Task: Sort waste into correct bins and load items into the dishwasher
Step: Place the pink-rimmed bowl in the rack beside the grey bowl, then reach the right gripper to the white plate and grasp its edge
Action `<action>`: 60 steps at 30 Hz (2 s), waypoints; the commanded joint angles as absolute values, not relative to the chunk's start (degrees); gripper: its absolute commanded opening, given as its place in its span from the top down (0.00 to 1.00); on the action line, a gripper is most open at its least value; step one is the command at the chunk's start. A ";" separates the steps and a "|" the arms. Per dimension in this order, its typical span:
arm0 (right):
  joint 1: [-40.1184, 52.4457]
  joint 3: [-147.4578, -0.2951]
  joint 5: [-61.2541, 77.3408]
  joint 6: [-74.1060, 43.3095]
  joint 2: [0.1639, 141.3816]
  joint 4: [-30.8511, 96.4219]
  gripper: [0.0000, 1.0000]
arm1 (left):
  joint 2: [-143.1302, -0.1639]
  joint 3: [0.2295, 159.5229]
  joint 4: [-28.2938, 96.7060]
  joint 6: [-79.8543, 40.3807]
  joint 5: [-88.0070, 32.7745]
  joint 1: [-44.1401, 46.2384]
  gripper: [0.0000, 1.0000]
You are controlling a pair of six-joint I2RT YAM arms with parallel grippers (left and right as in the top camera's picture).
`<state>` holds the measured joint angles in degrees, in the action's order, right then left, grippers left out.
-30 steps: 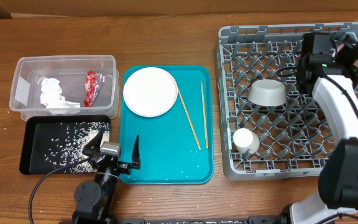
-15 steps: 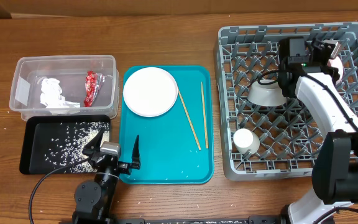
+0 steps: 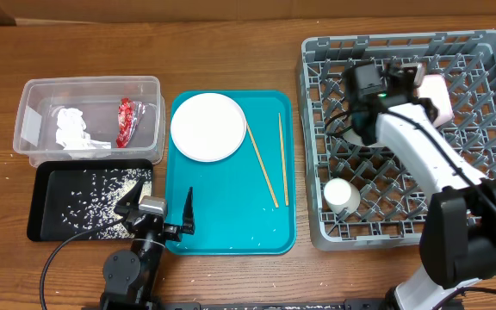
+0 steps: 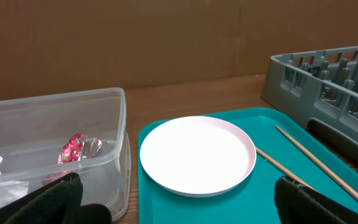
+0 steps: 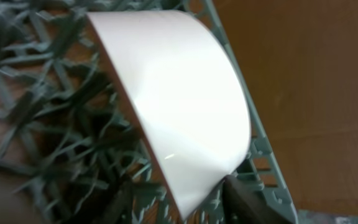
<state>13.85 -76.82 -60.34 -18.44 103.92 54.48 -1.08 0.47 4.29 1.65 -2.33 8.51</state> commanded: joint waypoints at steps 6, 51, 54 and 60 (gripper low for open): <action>26.09 -84.73 -28.36 -24.03 93.51 60.99 0.42 | -0.80 0.32 4.43 1.19 -1.93 8.23 0.00; 38.59 -82.26 10.33 -54.28 121.19 32.91 0.96 | -0.84 0.32 4.43 1.19 -1.93 8.23 0.00; 37.82 -82.41 10.26 -54.22 119.57 34.59 0.96 | -0.84 0.32 4.43 1.19 -1.93 8.23 0.00; 37.32 -83.79 7.44 -45.25 112.05 36.25 0.96 | -0.84 0.32 4.43 1.19 -1.93 8.23 0.00</action>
